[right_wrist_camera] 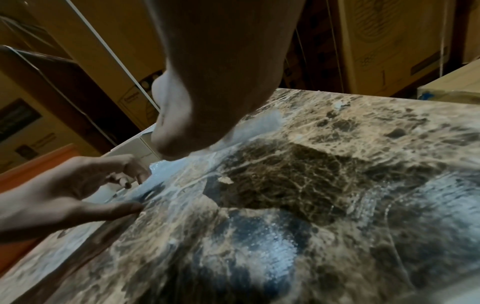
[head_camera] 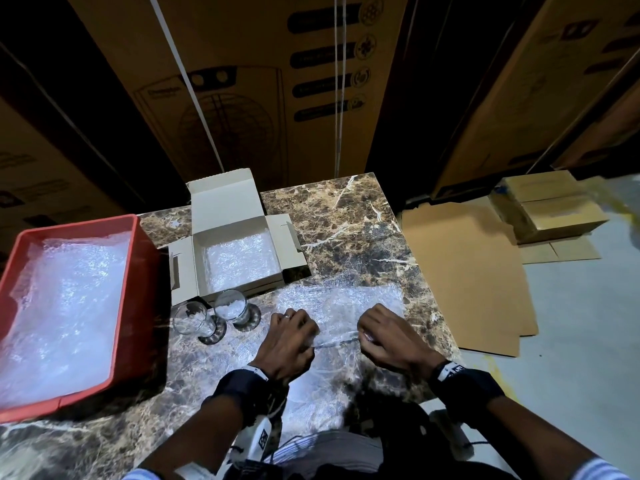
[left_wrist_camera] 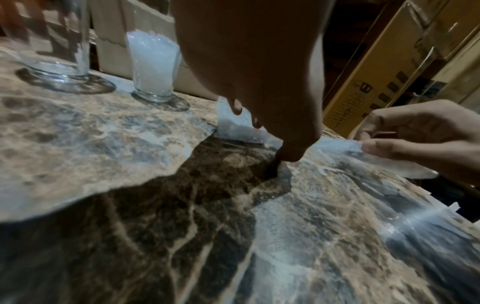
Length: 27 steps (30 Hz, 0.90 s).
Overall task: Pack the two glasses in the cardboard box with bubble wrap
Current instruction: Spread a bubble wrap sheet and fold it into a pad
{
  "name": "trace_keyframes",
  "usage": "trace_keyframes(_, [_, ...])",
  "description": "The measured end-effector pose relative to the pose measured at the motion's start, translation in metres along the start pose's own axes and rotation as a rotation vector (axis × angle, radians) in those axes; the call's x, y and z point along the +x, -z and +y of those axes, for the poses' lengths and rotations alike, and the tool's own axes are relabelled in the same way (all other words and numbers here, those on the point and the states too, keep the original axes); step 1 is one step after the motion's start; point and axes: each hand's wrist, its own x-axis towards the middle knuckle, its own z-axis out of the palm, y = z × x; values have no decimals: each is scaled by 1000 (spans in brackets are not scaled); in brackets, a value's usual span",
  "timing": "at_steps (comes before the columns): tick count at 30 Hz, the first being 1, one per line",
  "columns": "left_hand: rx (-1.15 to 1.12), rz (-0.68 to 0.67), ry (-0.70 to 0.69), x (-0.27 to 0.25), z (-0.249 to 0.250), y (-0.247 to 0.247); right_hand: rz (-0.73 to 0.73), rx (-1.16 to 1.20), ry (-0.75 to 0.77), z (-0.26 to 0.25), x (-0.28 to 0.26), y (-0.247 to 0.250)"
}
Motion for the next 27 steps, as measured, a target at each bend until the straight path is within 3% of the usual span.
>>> trace_keyframes(8, [-92, 71, 44, -11, -17, 5, -145, -29, -79, 14, -23, -5])
trace_keyframes(13, [-119, 79, 126, -20, -31, 6, -149, -33, -123, 18, -32, 11])
trace_keyframes(18, [-306, 165, 190, -20, -29, 16, -170, -55, -123, 17, -36, 10])
trace_keyframes(24, [-464, 190, 266, -18, -33, 21, -166, -48, -143, 21, -35, 9])
trace_keyframes(27, [-516, 200, 301, -15, -30, 23, -61, 64, -202, 22, -35, 16])
